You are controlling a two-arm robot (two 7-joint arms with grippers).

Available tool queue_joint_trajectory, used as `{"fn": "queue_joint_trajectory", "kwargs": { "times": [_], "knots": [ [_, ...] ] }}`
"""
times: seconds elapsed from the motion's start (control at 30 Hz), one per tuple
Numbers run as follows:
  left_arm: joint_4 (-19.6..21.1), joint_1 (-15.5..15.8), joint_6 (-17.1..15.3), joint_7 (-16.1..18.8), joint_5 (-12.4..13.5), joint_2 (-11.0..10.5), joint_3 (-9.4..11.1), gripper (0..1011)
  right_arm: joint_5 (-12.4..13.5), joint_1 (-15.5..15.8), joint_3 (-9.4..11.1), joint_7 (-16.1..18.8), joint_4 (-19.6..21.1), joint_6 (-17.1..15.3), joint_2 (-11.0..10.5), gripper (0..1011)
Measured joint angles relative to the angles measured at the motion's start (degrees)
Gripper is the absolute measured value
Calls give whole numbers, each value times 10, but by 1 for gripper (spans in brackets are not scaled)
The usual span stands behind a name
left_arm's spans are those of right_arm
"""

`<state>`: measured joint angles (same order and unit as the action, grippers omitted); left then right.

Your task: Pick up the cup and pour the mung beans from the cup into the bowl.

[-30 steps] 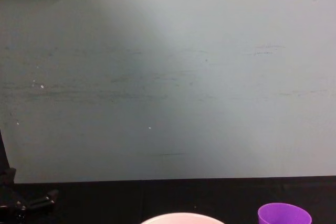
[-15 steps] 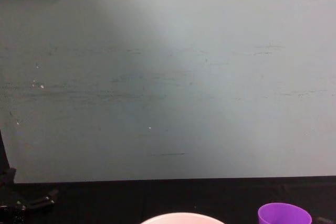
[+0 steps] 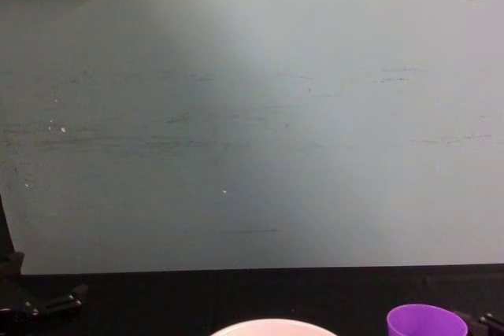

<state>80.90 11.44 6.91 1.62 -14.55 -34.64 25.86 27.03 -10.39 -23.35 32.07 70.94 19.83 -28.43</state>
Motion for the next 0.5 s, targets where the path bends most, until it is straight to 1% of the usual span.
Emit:
{"fn": "queue_joint_trajectory", "kwargs": {
  "times": [0.5],
  "knots": [
    [0,0,0,0,0,0,0,1000,-22,-19,8,5,-13,-20,22,1002]
  ]
}}
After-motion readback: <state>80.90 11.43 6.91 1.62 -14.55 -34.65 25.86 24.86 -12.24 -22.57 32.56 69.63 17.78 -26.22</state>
